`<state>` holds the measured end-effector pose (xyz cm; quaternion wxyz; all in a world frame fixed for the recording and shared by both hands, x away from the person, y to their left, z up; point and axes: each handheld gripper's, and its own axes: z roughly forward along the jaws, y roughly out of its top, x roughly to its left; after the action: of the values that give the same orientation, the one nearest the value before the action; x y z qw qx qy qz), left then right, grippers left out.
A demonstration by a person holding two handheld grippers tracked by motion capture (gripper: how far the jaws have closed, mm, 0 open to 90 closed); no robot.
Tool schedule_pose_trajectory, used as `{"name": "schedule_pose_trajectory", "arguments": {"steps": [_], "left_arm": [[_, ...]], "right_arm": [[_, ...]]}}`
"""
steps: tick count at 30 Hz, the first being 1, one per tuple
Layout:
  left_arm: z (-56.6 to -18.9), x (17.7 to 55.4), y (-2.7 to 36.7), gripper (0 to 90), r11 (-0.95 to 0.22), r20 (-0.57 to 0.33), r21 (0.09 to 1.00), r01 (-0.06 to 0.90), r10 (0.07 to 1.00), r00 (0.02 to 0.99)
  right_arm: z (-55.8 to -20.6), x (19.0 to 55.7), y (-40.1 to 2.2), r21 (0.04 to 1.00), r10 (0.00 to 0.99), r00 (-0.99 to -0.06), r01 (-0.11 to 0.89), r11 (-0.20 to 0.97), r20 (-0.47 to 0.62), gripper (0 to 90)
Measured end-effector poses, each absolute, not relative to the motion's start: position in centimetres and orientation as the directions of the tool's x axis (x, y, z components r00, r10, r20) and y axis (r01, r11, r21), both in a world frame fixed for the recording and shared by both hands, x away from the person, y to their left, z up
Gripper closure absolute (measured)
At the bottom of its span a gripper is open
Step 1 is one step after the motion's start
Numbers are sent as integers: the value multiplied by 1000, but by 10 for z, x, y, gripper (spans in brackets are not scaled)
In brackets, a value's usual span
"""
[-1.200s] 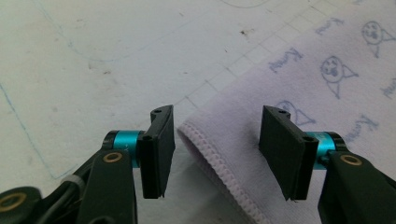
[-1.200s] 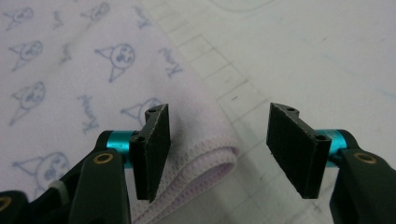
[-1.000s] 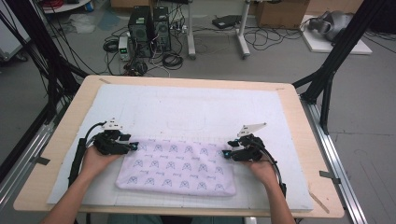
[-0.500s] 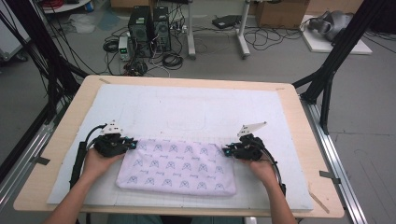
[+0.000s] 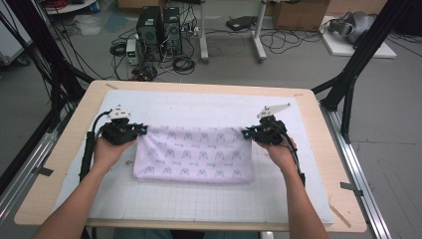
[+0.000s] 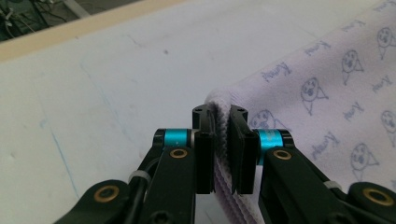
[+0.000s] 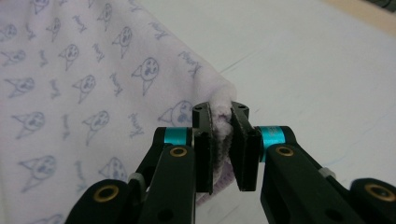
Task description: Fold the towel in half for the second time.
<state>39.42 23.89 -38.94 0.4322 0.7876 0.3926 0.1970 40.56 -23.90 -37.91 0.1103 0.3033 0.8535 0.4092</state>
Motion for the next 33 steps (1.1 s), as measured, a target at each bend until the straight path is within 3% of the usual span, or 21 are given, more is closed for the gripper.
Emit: {"name": "schedule_pose_trajectory", "arguments": {"steps": [4,6,9,20,24,28,33], "left_arm": [[-377,416,240,799,-293,-38,848,443,799,601],[-374,424,242,616,-280,-49,837,470,817,575],[-377,425,250,504,-261,-75,827,498,827,557],[-403,387,256,512,-325,-48,807,493,796,603],[-406,378,257,477,-311,-69,816,487,785,616],[-406,370,255,385,-320,-86,811,490,764,640],[-398,359,251,345,-332,-69,822,462,748,660]], "right_arm": [[-364,429,-238,775,642,-766,428,465,38,765],[-362,439,-235,773,696,-718,452,445,19,617],[-369,441,-231,759,695,-717,477,443,45,567],[-382,408,-227,772,657,-749,469,429,90,528],[-383,399,-226,790,660,-745,461,404,96,451],[-386,395,-222,784,682,-724,480,394,100,321],[-386,384,-218,809,687,-722,453,375,86,253]]}}
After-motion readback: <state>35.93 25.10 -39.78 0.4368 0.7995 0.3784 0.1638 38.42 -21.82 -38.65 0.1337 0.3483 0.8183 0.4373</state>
